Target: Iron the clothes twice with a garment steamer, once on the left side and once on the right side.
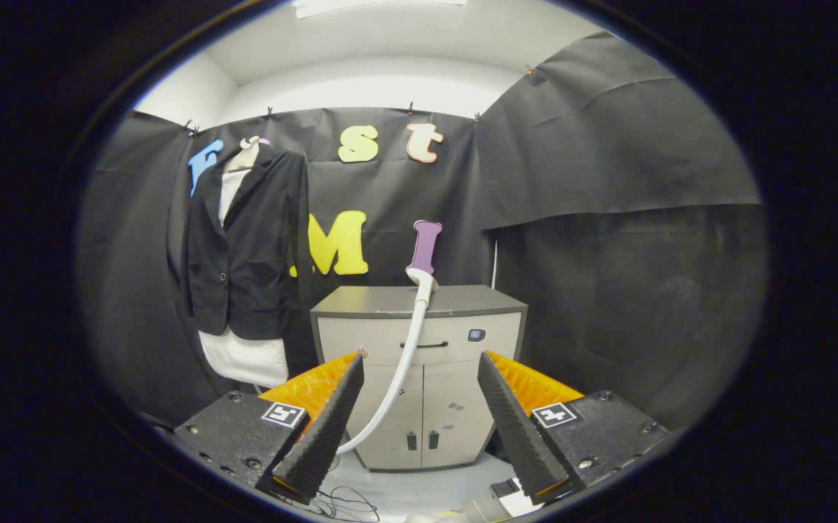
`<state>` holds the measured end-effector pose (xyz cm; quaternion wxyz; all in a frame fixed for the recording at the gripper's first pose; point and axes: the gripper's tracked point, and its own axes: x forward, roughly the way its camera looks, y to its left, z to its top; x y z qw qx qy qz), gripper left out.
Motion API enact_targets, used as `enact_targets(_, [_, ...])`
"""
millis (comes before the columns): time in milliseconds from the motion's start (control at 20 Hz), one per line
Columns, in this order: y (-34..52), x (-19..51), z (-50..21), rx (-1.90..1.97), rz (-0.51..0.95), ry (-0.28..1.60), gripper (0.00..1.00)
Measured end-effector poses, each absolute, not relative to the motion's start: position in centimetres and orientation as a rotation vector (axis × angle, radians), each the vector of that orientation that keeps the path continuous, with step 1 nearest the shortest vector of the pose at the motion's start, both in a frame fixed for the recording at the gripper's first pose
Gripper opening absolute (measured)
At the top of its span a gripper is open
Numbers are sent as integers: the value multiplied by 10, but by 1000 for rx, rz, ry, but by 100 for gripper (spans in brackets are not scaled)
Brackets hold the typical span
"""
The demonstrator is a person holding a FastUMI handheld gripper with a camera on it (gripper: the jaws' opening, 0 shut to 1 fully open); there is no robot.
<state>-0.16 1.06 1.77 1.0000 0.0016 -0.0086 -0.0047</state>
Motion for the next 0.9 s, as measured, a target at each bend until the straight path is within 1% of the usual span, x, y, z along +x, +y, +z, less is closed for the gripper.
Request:
enact_targets(250, [-8, 19, 38, 12, -39, -35, 98])
enact_targets(450, [-26, 54, 64, -1, -57, -55, 98])
enact_targets(600, [-33, 91, 86, 9, -42, -70, 99])
enact_targets(900, [-38, 190, 111, 35, 18, -38, 99])
